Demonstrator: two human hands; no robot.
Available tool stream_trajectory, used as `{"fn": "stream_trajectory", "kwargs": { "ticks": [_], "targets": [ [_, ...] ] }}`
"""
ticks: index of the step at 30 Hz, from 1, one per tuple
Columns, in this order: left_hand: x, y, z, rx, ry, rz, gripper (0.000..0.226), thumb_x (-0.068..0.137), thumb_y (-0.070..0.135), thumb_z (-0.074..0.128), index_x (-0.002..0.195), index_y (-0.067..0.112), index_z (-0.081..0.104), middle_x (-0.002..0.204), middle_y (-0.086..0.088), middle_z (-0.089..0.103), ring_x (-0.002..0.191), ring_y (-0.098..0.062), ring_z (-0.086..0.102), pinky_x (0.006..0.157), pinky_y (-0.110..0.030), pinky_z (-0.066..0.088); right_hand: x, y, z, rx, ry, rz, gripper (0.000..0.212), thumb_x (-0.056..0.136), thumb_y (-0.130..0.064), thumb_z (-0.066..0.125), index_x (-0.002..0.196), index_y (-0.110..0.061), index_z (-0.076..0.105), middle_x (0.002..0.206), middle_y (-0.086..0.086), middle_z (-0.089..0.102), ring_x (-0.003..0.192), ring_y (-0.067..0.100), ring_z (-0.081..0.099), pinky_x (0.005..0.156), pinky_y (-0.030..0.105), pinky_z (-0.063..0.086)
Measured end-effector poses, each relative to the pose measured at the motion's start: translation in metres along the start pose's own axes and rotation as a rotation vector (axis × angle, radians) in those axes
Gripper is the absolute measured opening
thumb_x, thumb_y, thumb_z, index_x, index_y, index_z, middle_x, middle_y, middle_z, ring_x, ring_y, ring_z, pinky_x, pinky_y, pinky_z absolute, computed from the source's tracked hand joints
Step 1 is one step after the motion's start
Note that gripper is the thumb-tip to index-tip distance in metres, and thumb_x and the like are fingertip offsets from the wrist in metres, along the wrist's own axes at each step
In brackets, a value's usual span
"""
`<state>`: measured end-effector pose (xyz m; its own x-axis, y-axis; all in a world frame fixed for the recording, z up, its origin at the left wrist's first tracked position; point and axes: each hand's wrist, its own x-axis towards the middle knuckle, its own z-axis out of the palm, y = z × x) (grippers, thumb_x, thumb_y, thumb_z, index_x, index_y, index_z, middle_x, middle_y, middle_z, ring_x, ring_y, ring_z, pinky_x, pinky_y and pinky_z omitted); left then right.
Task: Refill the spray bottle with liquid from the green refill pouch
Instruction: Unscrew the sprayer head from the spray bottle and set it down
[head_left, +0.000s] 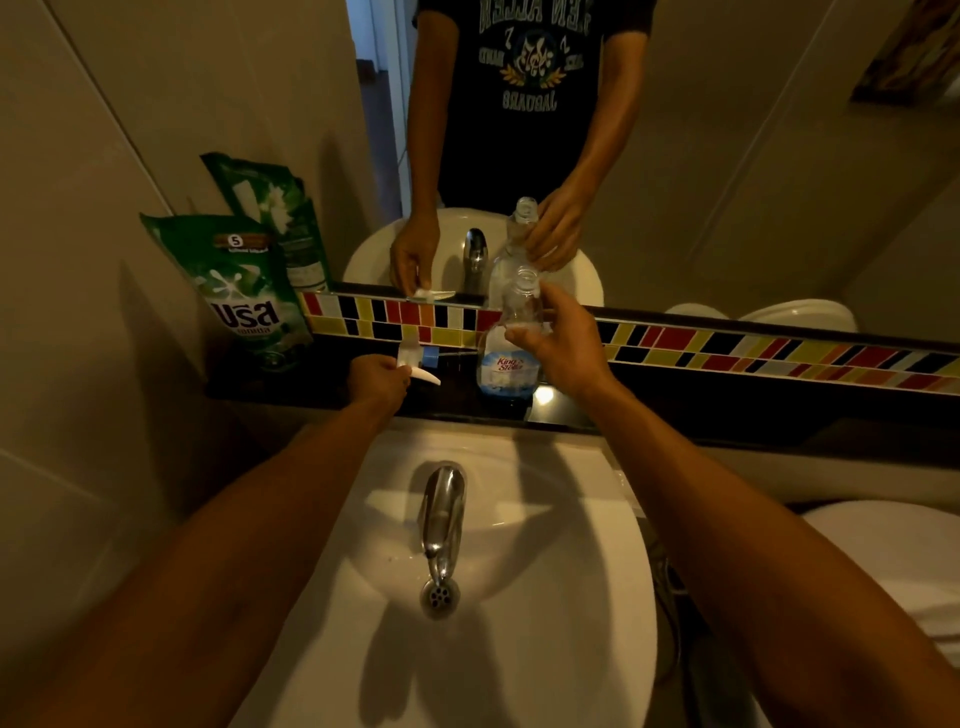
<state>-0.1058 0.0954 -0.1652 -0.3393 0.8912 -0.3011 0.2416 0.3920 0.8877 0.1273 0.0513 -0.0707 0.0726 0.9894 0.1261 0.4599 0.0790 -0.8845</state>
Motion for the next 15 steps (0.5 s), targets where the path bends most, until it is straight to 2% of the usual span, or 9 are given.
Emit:
{"fn": "stream_trajectory", "kwargs": {
  "ticks": [3, 5, 9, 11, 13, 15],
  "targets": [
    [0.003, -0.002, 0.000, 0.138, 0.053, 0.024, 0.021, 0.091, 0.014, 0.068, 0.111, 0.009, 0.069, 0.109, -0.015, 0.070, 0.099, -0.030, 0.069, 0.086, -0.043, 0.059, -0.003, 0.011, 0.007, -0.003, 0.024, 0.012, 0.059, 0.091, -0.009, 0.075, 0.144, -0.021, 0.052, 0.136, -0.005, 0.062, 0.122, 0.007, 0.057, 0.097, 0.032, 0.053],
    [0.000, -0.003, 0.001, 0.228, 0.083, 0.051, 0.022, 0.091, 0.016, 0.068, 0.113, 0.010, 0.069, 0.110, -0.013, 0.070, 0.101, -0.030, 0.068, 0.087, -0.043, 0.058, -0.005, 0.015, 0.011, -0.004, 0.046, 0.014, 0.062, 0.091, -0.009, 0.075, 0.147, -0.021, 0.049, 0.138, -0.004, 0.061, 0.122, 0.006, 0.055, 0.098, 0.031, 0.054],
    [-0.007, -0.003, 0.001, 0.330, 0.111, 0.096, 0.024, 0.093, 0.018, 0.066, 0.116, 0.012, 0.068, 0.112, -0.012, 0.069, 0.104, -0.030, 0.066, 0.087, -0.041, 0.057, -0.010, 0.020, 0.018, -0.035, 0.069, 0.020, 0.072, 0.090, -0.014, 0.078, 0.151, -0.027, 0.043, 0.146, -0.002, 0.056, 0.132, 0.013, 0.054, 0.103, 0.043, 0.056],
    [-0.009, -0.003, -0.001, 0.351, 0.109, 0.106, 0.025, 0.093, 0.019, 0.066, 0.117, 0.013, 0.068, 0.112, -0.011, 0.069, 0.103, -0.030, 0.067, 0.085, -0.040, 0.056, -0.015, 0.025, 0.022, -0.071, 0.130, 0.024, 0.078, 0.087, -0.025, 0.080, 0.153, -0.033, 0.038, 0.151, -0.003, 0.049, 0.138, 0.019, 0.051, 0.101, 0.050, 0.057],
    [-0.012, -0.002, -0.005, 0.370, 0.103, 0.116, 0.026, 0.092, 0.020, 0.068, 0.117, 0.014, 0.068, 0.110, -0.010, 0.070, 0.101, -0.029, 0.067, 0.081, -0.038, 0.055, -0.027, 0.026, 0.026, -0.101, 0.266, 0.028, 0.070, 0.086, -0.041, 0.073, 0.147, -0.032, 0.039, 0.146, -0.004, 0.046, 0.132, 0.021, 0.054, 0.094, 0.050, 0.061],
    [-0.015, 0.001, -0.012, 0.381, 0.109, 0.136, 0.027, 0.091, 0.022, 0.068, 0.118, 0.014, 0.068, 0.109, -0.008, 0.070, 0.101, -0.027, 0.067, 0.079, -0.037, 0.052, -0.043, 0.023, 0.031, -0.131, 0.410, -0.026, 0.054, 0.088, -0.050, 0.062, 0.134, -0.029, 0.042, 0.133, -0.003, 0.046, 0.117, 0.021, 0.060, 0.083, 0.044, 0.063]
  ]
}}
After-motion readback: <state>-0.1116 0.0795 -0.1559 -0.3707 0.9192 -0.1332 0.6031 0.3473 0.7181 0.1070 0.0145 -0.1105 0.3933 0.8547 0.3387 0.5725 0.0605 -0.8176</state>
